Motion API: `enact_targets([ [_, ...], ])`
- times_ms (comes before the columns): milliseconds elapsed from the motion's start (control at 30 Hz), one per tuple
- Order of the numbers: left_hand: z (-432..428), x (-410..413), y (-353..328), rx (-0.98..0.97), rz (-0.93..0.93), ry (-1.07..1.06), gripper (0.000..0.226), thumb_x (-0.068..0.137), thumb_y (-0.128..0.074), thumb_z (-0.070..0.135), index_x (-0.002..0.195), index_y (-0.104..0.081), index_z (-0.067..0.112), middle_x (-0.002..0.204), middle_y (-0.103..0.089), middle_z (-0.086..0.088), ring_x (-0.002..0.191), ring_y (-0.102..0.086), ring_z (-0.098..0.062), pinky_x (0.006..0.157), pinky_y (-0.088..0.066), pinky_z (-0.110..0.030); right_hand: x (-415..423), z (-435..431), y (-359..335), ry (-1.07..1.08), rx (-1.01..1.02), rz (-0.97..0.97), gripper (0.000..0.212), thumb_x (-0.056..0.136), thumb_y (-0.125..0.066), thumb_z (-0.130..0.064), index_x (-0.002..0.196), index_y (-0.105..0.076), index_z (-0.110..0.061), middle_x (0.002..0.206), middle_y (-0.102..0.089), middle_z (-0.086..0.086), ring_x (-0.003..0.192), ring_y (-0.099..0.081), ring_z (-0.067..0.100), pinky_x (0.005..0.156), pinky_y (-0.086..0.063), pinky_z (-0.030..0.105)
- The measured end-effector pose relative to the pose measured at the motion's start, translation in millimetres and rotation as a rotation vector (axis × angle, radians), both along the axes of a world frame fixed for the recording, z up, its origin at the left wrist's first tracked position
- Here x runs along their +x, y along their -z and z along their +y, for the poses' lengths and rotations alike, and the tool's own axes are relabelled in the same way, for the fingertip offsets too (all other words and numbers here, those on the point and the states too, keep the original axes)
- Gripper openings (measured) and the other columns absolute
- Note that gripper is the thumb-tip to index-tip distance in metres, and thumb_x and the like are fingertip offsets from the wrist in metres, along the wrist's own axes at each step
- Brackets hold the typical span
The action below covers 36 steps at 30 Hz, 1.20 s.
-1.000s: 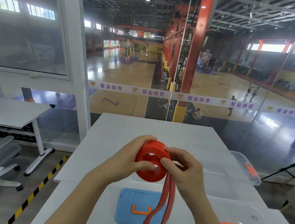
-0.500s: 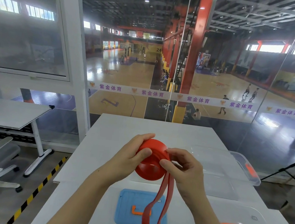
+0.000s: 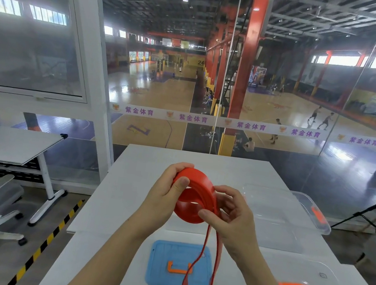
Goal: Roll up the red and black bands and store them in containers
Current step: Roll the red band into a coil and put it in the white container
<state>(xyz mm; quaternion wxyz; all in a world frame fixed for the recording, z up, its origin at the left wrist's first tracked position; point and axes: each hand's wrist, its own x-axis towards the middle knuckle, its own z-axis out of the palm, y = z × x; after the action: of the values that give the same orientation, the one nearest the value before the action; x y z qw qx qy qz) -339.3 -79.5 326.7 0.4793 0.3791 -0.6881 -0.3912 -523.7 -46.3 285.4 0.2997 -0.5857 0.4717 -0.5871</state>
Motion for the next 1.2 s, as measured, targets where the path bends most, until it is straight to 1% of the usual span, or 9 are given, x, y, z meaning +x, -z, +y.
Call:
enact_targets([
  [100, 0.8, -2.1, 1.2, 0.011, -0.029, -0.002, 0.044, 0.091, -0.042, 0.055, 0.133, -0.045, 0.043, 0.131, -0.053, 0.021, 0.122, -0.055, -0.008, 0.082, -0.049, -0.003, 2.6, -0.2, -1.0, 0.056, -0.016, -0.018, 0.05, 0.08, -0.089, -0.02, 0.116, -0.061, -0.038, 0.107, -0.073, -0.021, 0.107, -0.071, 0.007, 0.084, -0.058, 0.014],
  [233, -0.3, -3.4, 0.0, 0.005, 0.009, -0.028, 0.052, 0.09, -0.041, 0.056, 0.137, -0.045, 0.037, 0.133, -0.054, 0.014, 0.121, -0.055, -0.01, 0.083, -0.049, -0.002, 2.3, -1.0, -4.2, 0.037, -0.007, -0.079, 0.05, 0.076, -0.09, -0.022, 0.116, -0.062, -0.034, 0.104, -0.077, -0.011, 0.103, -0.075, 0.018, 0.083, -0.06, 0.018],
  [367, 0.1, -4.2, -0.1, 0.008, 0.094, -0.055, 0.054, 0.09, -0.04, 0.056, 0.139, -0.048, 0.033, 0.132, -0.058, 0.009, 0.123, -0.058, -0.014, 0.088, -0.052, -0.011, 2.5, 0.5, 0.2, 0.025, 0.012, -0.145, 0.057, 0.068, -0.089, -0.03, 0.118, -0.062, -0.03, 0.106, -0.077, -0.01, 0.105, -0.076, 0.018, 0.087, -0.062, 0.023],
  [533, -4.2, -0.5, 10.1, 0.11, 0.228, -0.043, 0.047, 0.096, -0.038, 0.054, 0.134, -0.055, 0.033, 0.125, -0.068, 0.008, 0.121, -0.064, -0.016, 0.102, -0.055, -0.032, 4.9, 2.3, 6.9, 0.066, 0.009, -0.227, 0.055, 0.066, -0.087, -0.031, 0.115, -0.064, -0.026, 0.102, -0.079, -0.005, 0.1, -0.077, 0.019, 0.091, -0.063, 0.031],
  [733, -5.9, 3.1, 31.4, 0.268, 0.237, 0.038, 0.043, 0.098, -0.042, 0.047, 0.131, -0.058, 0.026, 0.122, -0.071, 0.003, 0.121, -0.065, -0.019, 0.098, -0.056, -0.031, -1.9, 0.1, 5.2, 0.073, 0.009, -0.284, 0.048, 0.077, -0.088, -0.005, 0.115, -0.064, -0.021, 0.101, -0.082, 0.009, 0.097, -0.079, 0.027, 0.094, -0.062, 0.043],
  [867, -8.6, 7.0, 35.9, 0.335, 0.287, 0.094, 0.045, 0.101, -0.043, 0.041, 0.137, -0.057, 0.018, 0.128, -0.07, -0.006, 0.125, -0.064, -0.024, 0.107, -0.052, -0.044, -2.7, 0.4, 4.5, 0.06, 0.022, -0.273, 0.046, 0.077, -0.087, -0.002, 0.111, -0.063, -0.02, 0.098, -0.082, 0.01, 0.094, -0.079, 0.027, 0.094, -0.062, 0.044],
  [1000, -11.0, 14.7, 29.2, 0.338, 0.17, 0.134, 0.038, 0.099, -0.048, 0.041, 0.132, -0.058, 0.025, 0.122, -0.071, 0.003, 0.121, -0.065, -0.02, 0.099, -0.056, -0.033, -7.5, 1.8, 1.9, 0.079, 0.022, -0.254, 0.044, 0.074, -0.089, -0.015, 0.108, -0.063, -0.023, 0.098, -0.082, 0.005, 0.094, -0.08, 0.024, 0.092, -0.064, 0.04],
  [1133, -9.2, 14.5, 16.6, 0.122, -0.129, 0.102, 0.03, 0.106, -0.046, 0.039, 0.134, -0.045, 0.048, 0.128, -0.056, 0.023, 0.122, -0.056, -0.002, 0.093, -0.048, -0.014, -10.5, -0.4, 2.5, 0.094, 0.008, -0.149, 0.039, 0.076, -0.091, -0.013, 0.1, -0.065, -0.031, 0.099, -0.078, 0.003, 0.095, -0.077, 0.026, 0.088, -0.066, 0.042],
  [1200, -8.0, 8.5, 11.7, -0.013, -0.281, 0.097, 0.034, 0.107, -0.049, 0.033, 0.134, -0.043, 0.051, 0.13, -0.05, 0.028, 0.123, -0.05, 0.005, 0.096, -0.043, -0.011, -7.0, -1.1, 2.7, 0.083, -0.013, -0.089, 0.039, 0.076, -0.092, -0.011, 0.098, -0.068, -0.034, 0.099, -0.077, -0.001, 0.096, -0.076, 0.025, 0.086, -0.066, 0.038],
])
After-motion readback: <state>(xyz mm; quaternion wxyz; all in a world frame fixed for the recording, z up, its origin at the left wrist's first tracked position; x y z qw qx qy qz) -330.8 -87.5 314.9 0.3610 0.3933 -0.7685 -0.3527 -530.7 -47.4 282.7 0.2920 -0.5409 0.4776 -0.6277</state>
